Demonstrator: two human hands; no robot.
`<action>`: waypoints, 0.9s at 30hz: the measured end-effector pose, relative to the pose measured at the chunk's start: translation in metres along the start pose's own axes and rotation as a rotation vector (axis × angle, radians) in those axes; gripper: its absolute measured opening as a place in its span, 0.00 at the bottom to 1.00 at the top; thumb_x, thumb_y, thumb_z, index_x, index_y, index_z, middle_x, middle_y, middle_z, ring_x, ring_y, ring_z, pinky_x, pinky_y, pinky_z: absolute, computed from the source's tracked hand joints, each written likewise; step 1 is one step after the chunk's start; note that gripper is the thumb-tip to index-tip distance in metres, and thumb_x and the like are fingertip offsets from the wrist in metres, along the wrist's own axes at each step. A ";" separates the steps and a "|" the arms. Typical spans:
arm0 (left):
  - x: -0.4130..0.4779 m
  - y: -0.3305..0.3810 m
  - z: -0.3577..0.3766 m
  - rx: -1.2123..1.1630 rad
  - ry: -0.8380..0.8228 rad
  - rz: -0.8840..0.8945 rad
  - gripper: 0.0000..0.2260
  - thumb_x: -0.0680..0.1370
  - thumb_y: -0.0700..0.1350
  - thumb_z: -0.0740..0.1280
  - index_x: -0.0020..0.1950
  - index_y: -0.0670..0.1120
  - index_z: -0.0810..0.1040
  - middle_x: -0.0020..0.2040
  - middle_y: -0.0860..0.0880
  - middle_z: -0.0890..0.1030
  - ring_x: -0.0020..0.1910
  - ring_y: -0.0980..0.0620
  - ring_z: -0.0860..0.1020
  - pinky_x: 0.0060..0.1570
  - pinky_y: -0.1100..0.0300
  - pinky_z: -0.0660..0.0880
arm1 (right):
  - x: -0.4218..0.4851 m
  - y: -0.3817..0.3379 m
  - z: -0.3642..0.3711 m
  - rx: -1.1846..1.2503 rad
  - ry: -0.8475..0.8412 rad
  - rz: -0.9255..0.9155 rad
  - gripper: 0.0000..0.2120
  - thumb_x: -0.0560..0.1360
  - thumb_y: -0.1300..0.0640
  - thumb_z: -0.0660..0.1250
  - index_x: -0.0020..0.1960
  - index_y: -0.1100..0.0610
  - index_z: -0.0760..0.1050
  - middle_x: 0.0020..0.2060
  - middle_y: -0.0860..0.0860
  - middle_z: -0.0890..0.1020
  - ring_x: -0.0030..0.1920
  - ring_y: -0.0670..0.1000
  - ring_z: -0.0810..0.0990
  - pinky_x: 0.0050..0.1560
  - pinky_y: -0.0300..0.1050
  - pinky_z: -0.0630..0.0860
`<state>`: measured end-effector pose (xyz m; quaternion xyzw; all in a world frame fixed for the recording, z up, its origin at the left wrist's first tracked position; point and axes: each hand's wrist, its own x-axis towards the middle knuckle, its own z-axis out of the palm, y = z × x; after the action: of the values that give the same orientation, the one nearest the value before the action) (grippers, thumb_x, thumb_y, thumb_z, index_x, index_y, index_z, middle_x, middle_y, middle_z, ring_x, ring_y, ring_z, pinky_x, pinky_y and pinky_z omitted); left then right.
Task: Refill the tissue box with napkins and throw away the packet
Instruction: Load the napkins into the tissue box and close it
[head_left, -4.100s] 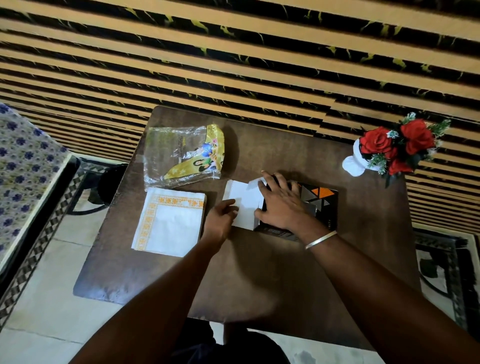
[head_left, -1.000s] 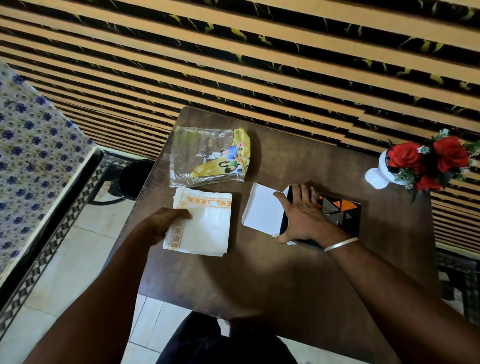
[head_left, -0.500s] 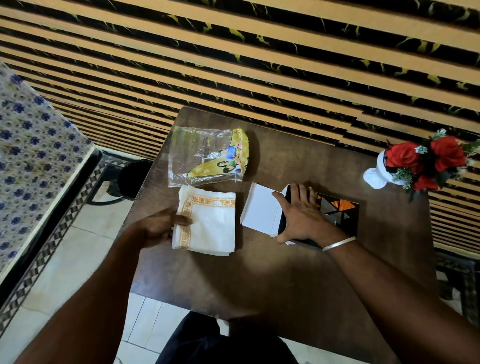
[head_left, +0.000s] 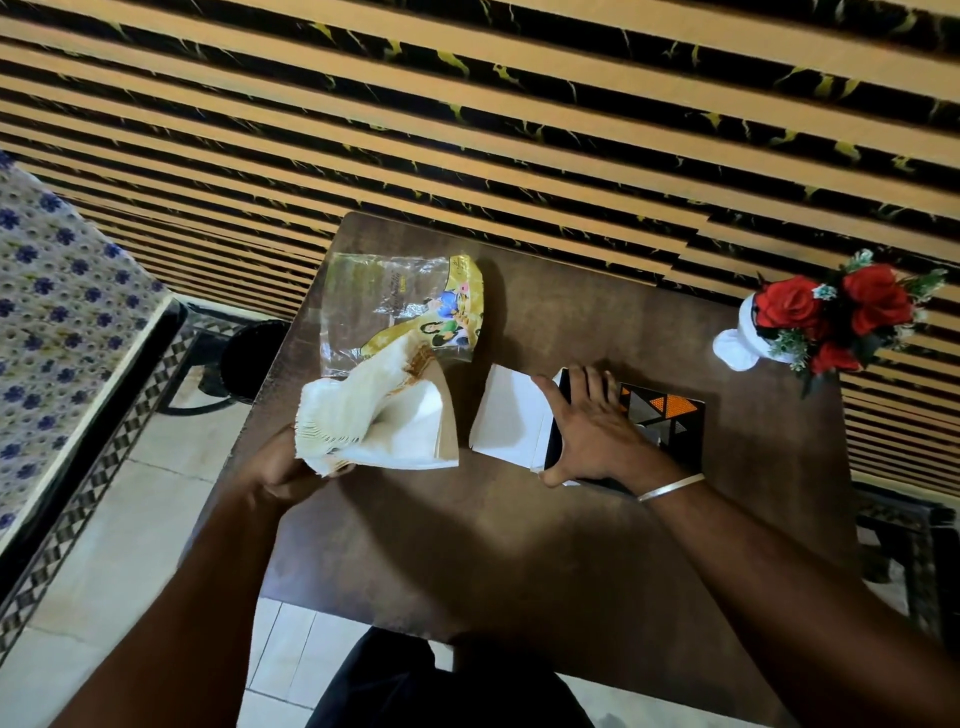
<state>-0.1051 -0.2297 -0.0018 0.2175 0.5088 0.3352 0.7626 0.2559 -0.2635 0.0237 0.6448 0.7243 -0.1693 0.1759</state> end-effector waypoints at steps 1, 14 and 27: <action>0.002 0.000 0.008 -0.041 -0.090 0.000 0.16 0.72 0.36 0.74 0.29 0.53 0.87 0.31 0.55 0.85 0.31 0.60 0.84 0.31 0.66 0.81 | -0.001 0.001 0.000 0.004 0.017 -0.006 0.65 0.54 0.31 0.74 0.80 0.50 0.44 0.75 0.62 0.56 0.76 0.65 0.53 0.77 0.65 0.48; 0.052 -0.048 0.122 -0.209 -0.377 -0.307 0.28 0.44 0.47 0.87 0.41 0.41 0.88 0.42 0.42 0.87 0.39 0.46 0.87 0.35 0.53 0.83 | -0.027 0.008 -0.003 0.438 0.031 -0.047 0.66 0.59 0.41 0.83 0.80 0.57 0.43 0.79 0.58 0.49 0.80 0.59 0.40 0.78 0.49 0.34; 0.062 -0.065 0.087 -0.088 -0.151 -0.414 0.15 0.56 0.38 0.83 0.40 0.42 0.86 0.40 0.42 0.85 0.34 0.47 0.85 0.31 0.55 0.82 | -0.013 0.007 0.006 0.142 0.058 -0.070 0.66 0.53 0.28 0.74 0.80 0.57 0.49 0.79 0.58 0.53 0.80 0.61 0.50 0.80 0.59 0.47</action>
<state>0.0102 -0.2281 -0.0510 0.0994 0.4686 0.1763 0.8599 0.2642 -0.2767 0.0247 0.6347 0.7374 -0.2073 0.1027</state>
